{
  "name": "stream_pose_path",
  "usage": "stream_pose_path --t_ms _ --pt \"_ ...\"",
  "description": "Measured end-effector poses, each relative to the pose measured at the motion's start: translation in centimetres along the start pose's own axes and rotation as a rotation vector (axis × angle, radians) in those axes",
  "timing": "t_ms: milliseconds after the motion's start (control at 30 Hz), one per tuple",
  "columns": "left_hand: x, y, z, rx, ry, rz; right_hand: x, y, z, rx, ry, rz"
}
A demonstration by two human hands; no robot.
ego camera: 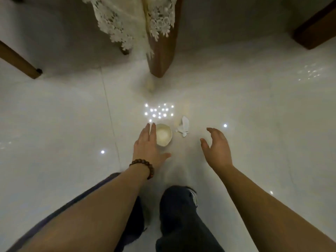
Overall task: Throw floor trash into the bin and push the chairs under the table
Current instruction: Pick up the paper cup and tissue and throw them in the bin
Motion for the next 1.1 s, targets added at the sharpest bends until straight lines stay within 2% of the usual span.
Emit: stream_pose_path --t_ms 167,300,600,733,933,1100 --pt "-6.2 -6.4 -0.8 -0.096 -0.003 0.099 -7.5 -6.8 4.5 0.076 0.017 -0.053" --pt "-7.1 -8.9 -0.9 -0.172 0.142 0.105 -11.0 -10.9 5.5 0.131 0.026 -0.070" --pt "-5.0 -10.6 -2.7 -0.027 0.248 0.331 -14.4 -14.0 6.6 0.216 0.265 -0.086" --pt "-4.0 -11.0 -2.9 0.001 0.265 0.356 -14.4 -13.9 6.4 0.223 0.165 -0.061" --pt "2.1 -6.8 -3.0 0.070 0.292 0.375 -9.7 -9.8 -0.2 0.169 -0.089 0.006" --pt "11.8 0.9 -3.1 0.128 0.327 0.411 -2.9 -2.8 -10.4 0.267 -0.111 0.002"
Point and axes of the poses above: each hand's wrist, its own y-axis away from the middle knuckle, its own x-axis out of the back of the hand, z = x × y, the point moved 3 cm from there along -y, towards the middle knuckle, and after that the axes turned 13 degrees about -y, right-handed, at the moved point
